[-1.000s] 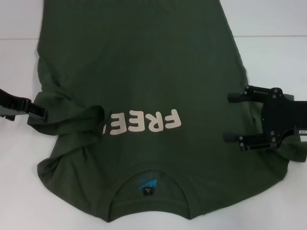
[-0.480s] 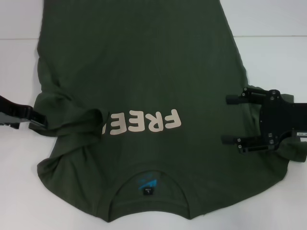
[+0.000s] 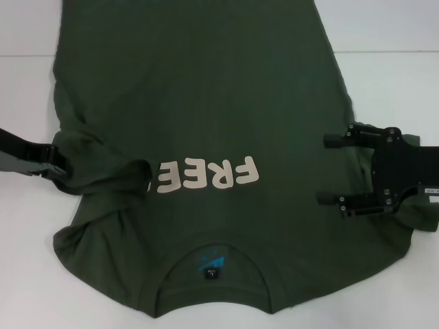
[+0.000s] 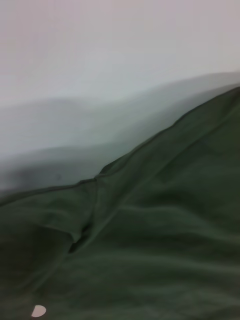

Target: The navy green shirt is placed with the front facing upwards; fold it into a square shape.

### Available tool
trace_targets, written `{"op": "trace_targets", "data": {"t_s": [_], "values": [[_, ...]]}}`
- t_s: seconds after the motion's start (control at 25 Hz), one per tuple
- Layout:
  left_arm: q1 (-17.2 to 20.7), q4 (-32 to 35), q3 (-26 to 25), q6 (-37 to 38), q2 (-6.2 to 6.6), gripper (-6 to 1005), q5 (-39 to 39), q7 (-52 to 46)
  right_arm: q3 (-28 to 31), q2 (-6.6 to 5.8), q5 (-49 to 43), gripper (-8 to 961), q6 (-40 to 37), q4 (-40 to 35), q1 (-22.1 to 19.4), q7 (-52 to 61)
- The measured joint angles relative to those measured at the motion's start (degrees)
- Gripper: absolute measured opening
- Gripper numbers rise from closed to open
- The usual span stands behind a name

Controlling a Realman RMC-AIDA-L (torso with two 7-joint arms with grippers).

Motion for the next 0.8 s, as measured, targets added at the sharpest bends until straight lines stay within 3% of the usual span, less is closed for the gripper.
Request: {"op": "trace_targets", "data": {"t_s": [0.24,0.44,0.6,0.8], "values": [[0.0,-0.04,0.26,0.15,0.01,273,-0.04,0.07,0.15,0.0,0.13,914,0.04,0.0,0.09,0.0],[-0.17,-0.05,0.54,-0.45,-0.72,74,-0.12,0.89,0.18,-0.09,0.16,914,0.06,0.0,0.09,0.0],[-0.72,-0.11,0.47,-1.2,-1.26,44,-0.72,0.98,0.19,-0.18,0.18,914,0.07,0.0,0.08,0.0],[-3.0,0.34,0.3,0.1,-0.9,38,-2.9,0.7,0.19,-0.18,0.2,914,0.14,0.0,0.08,-0.12]]}}
